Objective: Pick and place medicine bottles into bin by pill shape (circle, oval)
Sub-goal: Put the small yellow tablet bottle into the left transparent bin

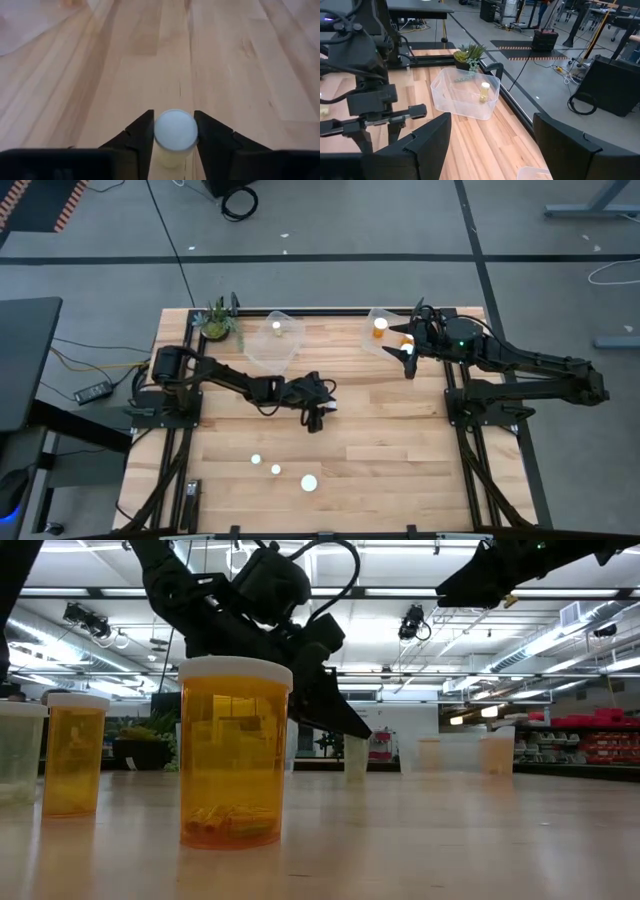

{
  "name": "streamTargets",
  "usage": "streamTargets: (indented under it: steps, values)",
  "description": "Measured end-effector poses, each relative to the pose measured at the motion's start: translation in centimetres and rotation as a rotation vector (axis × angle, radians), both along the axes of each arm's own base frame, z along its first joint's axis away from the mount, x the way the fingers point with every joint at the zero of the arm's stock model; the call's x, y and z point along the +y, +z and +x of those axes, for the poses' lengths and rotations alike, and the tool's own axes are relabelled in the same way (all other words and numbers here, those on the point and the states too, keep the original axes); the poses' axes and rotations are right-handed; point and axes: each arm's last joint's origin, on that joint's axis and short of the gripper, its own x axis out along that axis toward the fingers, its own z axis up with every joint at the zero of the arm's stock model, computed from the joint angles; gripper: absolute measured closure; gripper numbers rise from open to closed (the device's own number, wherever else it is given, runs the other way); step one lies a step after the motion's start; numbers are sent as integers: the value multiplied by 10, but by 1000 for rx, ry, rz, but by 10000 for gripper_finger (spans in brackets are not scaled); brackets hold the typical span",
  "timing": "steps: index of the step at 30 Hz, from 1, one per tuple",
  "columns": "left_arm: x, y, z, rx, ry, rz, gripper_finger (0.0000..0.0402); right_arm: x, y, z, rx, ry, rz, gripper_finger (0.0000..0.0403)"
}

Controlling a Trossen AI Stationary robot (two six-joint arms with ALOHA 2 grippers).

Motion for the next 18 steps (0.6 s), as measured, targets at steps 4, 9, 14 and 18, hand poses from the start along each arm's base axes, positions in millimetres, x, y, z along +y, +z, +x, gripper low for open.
streamTargets:
  steps: [4,9,14,18]
  values:
    - [7,10,-3,2,19,0,280,0,0,0,0,0,0,116]
    - [21,34,-11,-22,47,20,270,0,0,0,2,0,1,116]
    - [45,60,-26,-23,104,46,270,0,0,0,4,0,1,116]
    - [69,74,-38,-19,170,61,277,0,-1,0,11,0,3,116]
